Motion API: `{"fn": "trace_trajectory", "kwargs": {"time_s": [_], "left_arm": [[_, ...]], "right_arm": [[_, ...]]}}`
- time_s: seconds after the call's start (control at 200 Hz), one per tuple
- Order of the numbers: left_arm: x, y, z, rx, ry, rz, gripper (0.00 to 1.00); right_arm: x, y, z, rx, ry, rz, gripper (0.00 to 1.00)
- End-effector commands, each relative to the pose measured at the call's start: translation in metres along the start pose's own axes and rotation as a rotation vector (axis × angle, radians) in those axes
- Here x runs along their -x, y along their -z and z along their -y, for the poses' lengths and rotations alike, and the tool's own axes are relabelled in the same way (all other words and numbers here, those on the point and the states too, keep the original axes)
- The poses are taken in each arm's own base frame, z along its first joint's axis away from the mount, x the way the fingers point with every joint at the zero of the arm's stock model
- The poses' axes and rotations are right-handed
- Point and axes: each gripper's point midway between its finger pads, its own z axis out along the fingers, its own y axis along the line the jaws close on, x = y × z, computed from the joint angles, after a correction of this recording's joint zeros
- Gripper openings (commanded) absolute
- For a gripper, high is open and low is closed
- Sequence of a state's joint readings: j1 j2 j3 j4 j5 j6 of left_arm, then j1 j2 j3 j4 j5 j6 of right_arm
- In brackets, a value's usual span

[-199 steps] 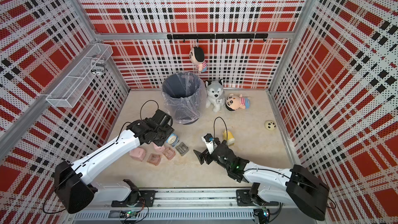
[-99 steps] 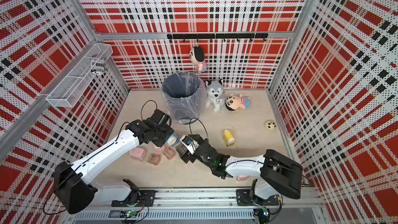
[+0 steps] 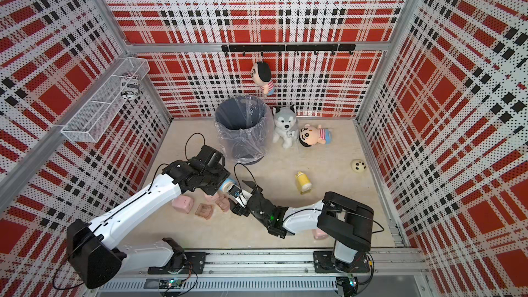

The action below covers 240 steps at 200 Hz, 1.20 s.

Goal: Take out the pencil sharpener tray and clean the shavings
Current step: Open the container of the pencil sharpener.

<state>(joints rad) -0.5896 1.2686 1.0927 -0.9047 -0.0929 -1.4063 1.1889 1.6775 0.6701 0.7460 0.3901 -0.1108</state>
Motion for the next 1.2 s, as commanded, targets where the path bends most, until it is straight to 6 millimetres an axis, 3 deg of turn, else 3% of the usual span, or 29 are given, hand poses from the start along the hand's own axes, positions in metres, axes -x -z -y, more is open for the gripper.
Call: {"fn": "trace_trajectory", "kwargs": {"time_s": [0.0, 0.311, 0.551, 0.742, 1.198], "left_arm": [[0.004, 0.005, 0.004, -0.035, 0.006, 0.01, 0.49], [0.004, 0.004, 0.004, -0.035, 0.006, 0.01, 0.49], [0.003, 0.003, 0.004, -0.032, 0.005, 0.007, 0.49], [0.003, 0.004, 0.004, -0.035, 0.008, 0.008, 0.49], [0.003, 0.005, 0.003, -0.038, 0.008, 0.009, 0.48]], "right_arm": [[0.015, -0.005, 0.004, -0.045, -0.023, 0.047, 0.82], [0.016, -0.012, 0.0, -0.039, -0.016, 0.05, 0.71], [0.015, -0.017, -0.002, -0.036, -0.016, 0.046, 0.71], [0.013, -0.017, -0.003, -0.036, -0.02, 0.045, 0.6], [0.015, -0.015, -0.002, -0.036, -0.041, 0.065, 0.56]]}}
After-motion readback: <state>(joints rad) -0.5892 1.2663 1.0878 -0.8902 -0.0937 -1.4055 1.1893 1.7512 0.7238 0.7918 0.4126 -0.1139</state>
